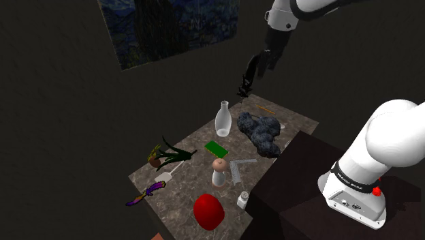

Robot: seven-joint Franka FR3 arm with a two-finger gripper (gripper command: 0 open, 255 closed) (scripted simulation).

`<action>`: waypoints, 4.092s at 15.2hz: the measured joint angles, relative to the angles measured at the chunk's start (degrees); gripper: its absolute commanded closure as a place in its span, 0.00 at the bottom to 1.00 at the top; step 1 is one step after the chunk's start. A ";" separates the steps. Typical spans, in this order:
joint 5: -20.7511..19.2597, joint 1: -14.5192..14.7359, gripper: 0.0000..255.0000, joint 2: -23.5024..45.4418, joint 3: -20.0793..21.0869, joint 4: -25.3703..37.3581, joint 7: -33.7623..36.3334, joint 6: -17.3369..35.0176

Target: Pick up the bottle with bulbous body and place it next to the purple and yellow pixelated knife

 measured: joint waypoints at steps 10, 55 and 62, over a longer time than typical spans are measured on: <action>-0.30 -1.07 0.00 17.70 -2.90 0.38 -4.79 18.30; 5.32 -4.47 1.00 62.79 -3.19 24.26 -14.99 41.07; 4.86 -4.17 1.00 58.84 -3.57 24.13 -14.53 37.25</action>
